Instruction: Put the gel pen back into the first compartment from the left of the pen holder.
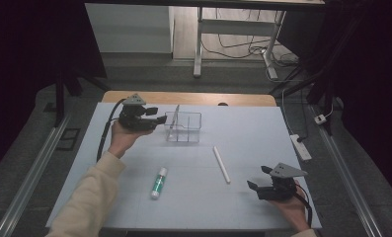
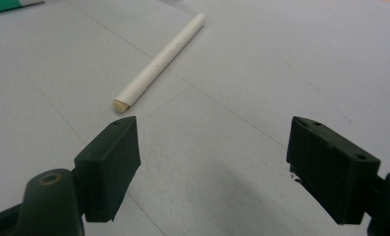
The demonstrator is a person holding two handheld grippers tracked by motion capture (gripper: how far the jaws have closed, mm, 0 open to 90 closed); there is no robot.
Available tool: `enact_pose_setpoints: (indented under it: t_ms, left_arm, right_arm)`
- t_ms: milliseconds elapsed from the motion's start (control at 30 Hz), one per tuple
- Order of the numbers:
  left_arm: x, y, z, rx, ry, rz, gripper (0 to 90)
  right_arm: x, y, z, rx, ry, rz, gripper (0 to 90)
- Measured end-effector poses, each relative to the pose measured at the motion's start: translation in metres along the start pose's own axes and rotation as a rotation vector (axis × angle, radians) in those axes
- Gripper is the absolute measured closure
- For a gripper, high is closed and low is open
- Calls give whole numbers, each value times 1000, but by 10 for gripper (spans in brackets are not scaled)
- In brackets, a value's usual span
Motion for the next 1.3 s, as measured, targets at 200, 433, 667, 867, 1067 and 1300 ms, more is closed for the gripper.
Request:
enact_pose_setpoints:
  t_ms: [200,433,667,867,1067,1300]
  left_arm:
    - [-7,4,-7,3,-25,21,435]
    - [-16,12,-19,10,-38,50,430]
    - [-27,17,-30,-3,-49,49,426]
    - [-38,21,-38,-17,-70,48,421]
    - [-54,24,-47,-22,-102,57,415]
    - [-74,28,-60,-22,-105,55,409]
  right_arm:
    - [0,0,0,0,-1,-1,197]
    - [0,0,0,4,3,-2,196]
    - [0,0,0,5,5,-5,197]
    - [1,0,0,6,10,-3,197]
    - [0,0,0,7,9,-3,197]
    - [0,0,0,7,8,-6,199]
Point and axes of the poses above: each handheld gripper's, and its own axes: z roughly forward along the jaws, x roughly out of its top, y roughly to its right, the point moved 4 cm from there along z, roughly forward along the jaws, and after that the axes turned 13 degrees about x, right-handed, at the moved point
